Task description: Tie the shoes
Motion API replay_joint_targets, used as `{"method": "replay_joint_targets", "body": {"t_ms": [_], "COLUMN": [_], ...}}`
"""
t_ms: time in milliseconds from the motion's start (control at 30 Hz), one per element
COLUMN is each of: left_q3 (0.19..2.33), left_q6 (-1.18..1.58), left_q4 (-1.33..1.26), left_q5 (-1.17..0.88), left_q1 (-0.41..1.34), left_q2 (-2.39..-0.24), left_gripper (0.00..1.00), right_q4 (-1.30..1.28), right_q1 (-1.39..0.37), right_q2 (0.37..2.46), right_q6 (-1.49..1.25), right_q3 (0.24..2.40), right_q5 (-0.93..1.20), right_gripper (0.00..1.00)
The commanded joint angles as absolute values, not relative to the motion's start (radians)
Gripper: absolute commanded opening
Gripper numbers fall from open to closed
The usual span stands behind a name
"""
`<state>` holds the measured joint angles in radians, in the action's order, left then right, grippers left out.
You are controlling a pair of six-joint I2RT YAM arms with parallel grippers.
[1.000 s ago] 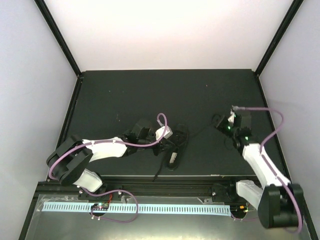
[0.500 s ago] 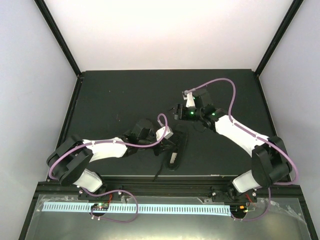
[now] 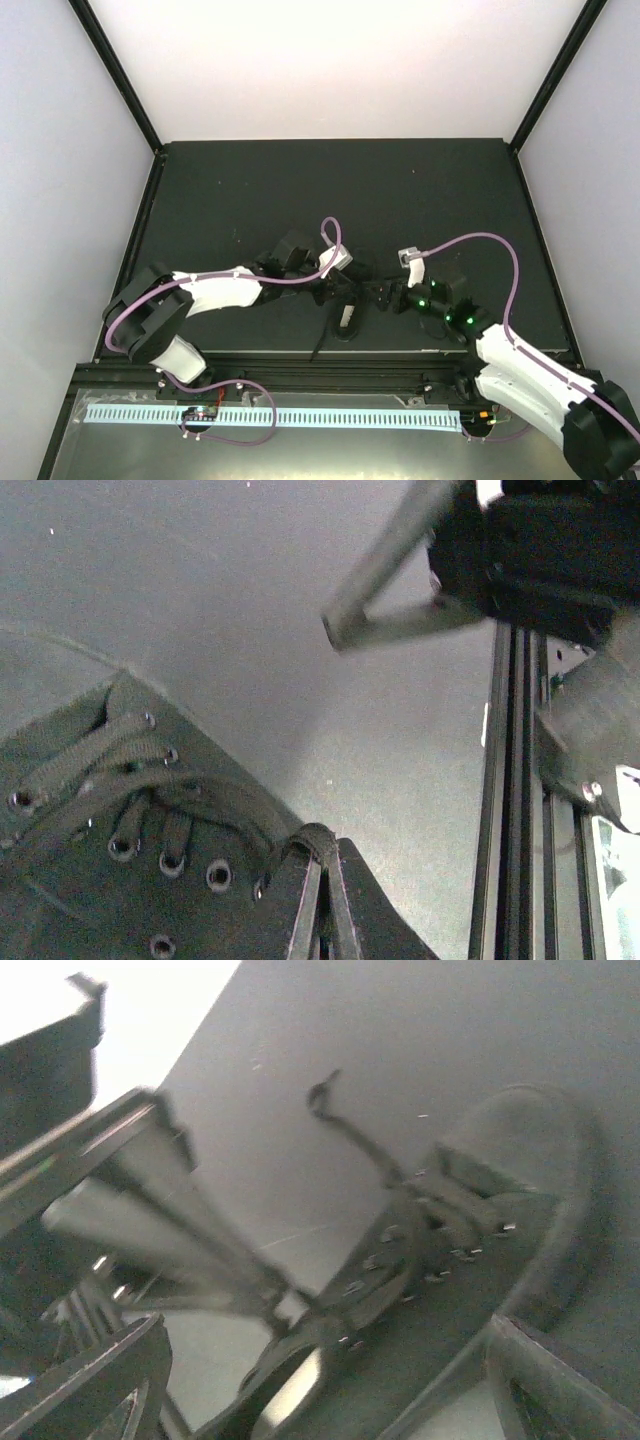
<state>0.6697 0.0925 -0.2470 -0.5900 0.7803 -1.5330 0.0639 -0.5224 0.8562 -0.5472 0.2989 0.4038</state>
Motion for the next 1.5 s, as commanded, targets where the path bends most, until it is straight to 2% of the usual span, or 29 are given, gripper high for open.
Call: {"method": "replay_joint_targets", "body": {"t_ms": [0, 267, 600, 767, 1033, 1367, 1400, 1467], "left_q3": [0.757, 0.821, 0.835, 0.833, 0.842, 0.841, 0.844, 0.85], "left_q6": [0.17, 0.217, 0.222, 0.231, 0.244, 0.245, 0.241, 0.235], "left_q4": [-0.192, -0.112, -0.083, -0.093, -0.094, -0.094, -0.086, -0.071], "left_q5": [-0.63, -0.63, -0.637, -0.644, -0.652, -0.65, -0.654, -0.646], "left_q1": [0.785, 0.785, 0.785, 0.785, 0.785, 0.785, 0.785, 0.785], "left_q2": [-1.549, -1.571, -1.593, -1.598, -1.604, -1.62, -1.621, -1.617], "left_gripper": [0.02, 0.02, 0.02, 0.01, 0.02, 0.01, 0.02, 0.08], "right_q4": [0.186, 0.209, 0.281, 0.313, 0.36, 0.354, 0.356, 0.366], "right_q1": [-0.64, -0.79, -0.864, -0.878, -0.888, -0.888, -0.889, -0.889], "right_q2": [0.76, 0.854, 1.058, 1.117, 1.199, 1.189, 1.187, 1.179], "right_q6": [-0.48, -0.397, -0.339, -0.341, -0.354, -0.4, -0.406, -0.419], "right_q3": [0.249, 0.245, 0.313, 0.339, 0.368, 0.357, 0.353, 0.34], "right_q5": [0.298, 0.099, 0.013, -0.038, -0.098, -0.18, -0.182, -0.185], "right_gripper": [0.88, 0.85, 0.75, 0.67, 0.49, 0.05, 0.02, 0.02]}}
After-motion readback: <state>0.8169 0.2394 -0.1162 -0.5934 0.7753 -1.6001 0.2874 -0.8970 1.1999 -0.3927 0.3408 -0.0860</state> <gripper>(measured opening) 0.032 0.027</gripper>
